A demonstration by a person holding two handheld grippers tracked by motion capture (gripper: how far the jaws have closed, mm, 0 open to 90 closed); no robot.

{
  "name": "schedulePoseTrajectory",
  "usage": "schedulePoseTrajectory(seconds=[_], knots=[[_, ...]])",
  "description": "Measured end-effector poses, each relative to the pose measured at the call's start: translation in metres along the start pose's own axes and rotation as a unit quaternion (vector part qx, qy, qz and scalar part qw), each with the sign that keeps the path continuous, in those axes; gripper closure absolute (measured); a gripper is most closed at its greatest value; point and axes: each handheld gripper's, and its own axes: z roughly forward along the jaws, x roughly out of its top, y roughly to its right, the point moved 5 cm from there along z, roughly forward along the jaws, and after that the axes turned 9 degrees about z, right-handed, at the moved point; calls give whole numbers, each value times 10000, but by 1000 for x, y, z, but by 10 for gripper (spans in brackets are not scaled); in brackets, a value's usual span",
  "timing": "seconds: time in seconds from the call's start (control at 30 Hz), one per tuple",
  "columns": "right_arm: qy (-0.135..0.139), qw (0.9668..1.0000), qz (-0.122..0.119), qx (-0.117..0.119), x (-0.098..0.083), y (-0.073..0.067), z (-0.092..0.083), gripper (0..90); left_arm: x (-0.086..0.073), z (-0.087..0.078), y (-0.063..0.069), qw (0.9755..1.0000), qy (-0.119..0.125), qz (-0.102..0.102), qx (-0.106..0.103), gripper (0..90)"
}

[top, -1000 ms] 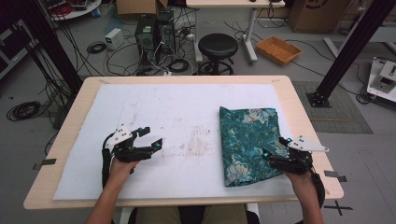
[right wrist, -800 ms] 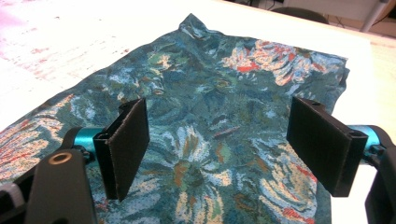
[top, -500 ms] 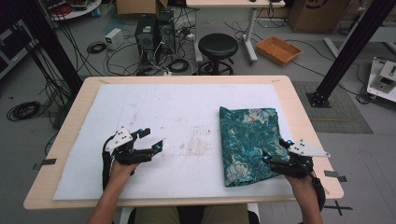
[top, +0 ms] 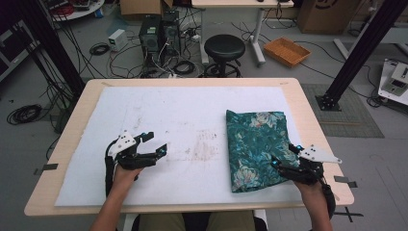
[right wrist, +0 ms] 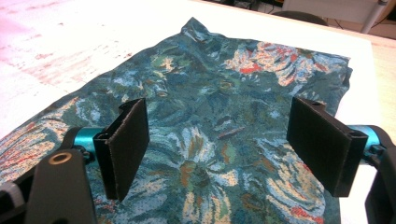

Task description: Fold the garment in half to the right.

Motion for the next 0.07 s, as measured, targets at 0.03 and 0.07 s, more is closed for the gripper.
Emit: schedulePoseTrajectory(seconds=[0.03,0.07], knots=[[-1,10000,28,-18,0,0,0,212,0,0,0,10000,3,-14,4,227],[5,10000,27,-22,0,1,-1,212,0,0,0,10000,7,-18,11,227]])
